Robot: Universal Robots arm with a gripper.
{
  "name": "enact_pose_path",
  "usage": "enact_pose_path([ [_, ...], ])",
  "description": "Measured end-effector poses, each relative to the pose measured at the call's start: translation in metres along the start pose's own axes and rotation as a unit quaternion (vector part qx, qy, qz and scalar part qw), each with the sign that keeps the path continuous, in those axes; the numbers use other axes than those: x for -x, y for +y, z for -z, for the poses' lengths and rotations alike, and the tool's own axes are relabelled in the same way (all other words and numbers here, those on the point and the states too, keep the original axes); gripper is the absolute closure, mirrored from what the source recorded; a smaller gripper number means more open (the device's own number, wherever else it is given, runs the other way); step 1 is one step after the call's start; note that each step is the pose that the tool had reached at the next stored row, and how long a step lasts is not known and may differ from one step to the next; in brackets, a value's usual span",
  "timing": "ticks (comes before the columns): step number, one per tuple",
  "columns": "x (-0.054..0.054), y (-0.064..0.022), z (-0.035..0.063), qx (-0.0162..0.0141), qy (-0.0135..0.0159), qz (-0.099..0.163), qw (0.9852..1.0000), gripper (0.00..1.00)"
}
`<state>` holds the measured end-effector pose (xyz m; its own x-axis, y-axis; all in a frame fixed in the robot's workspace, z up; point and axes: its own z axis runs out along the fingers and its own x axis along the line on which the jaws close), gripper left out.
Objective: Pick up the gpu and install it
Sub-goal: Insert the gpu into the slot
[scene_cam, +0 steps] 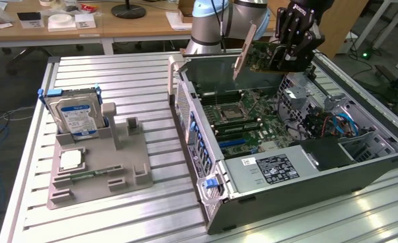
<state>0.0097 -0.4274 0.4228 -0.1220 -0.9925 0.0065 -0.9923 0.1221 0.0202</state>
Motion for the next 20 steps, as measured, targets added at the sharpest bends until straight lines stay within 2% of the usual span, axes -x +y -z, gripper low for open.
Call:
enact_pose_path([
  [3, 0.0000, 0.0000, 0.0000, -0.0002, 0.0000, 0.000, 1.0000, 0.72],
  [4, 0.0000, 0.0001, -0.0001, -0.0012, -0.0002, 0.000, 1.0000, 0.72],
  [5, 0.0000, 0.0002, -0.0002, -0.0036, -0.0005, 0.000, 1.0000, 0.72],
  [6, -0.0001, 0.0007, -0.0003, -0.0089, -0.0011, 0.000, 1.0000, 0.72],
  [7, -0.0002, 0.0013, -0.0004, -0.0158, -0.0020, 0.000, 0.9999, 0.72],
  [8, -0.0002, 0.0017, -0.0008, -0.0201, -0.0026, 0.000, 0.9998, 0.72],
  [9, -0.0002, 0.0020, -0.0013, -0.0220, -0.0028, 0.000, 0.9998, 0.72],
  [13, -0.0003, 0.0026, -0.0041, -0.0232, -0.0052, 0.000, 0.9997, 0.72],
  [20, -0.0006, 0.0052, -0.0092, -0.0239, -0.0058, 0.000, 0.9997, 0.72],
])
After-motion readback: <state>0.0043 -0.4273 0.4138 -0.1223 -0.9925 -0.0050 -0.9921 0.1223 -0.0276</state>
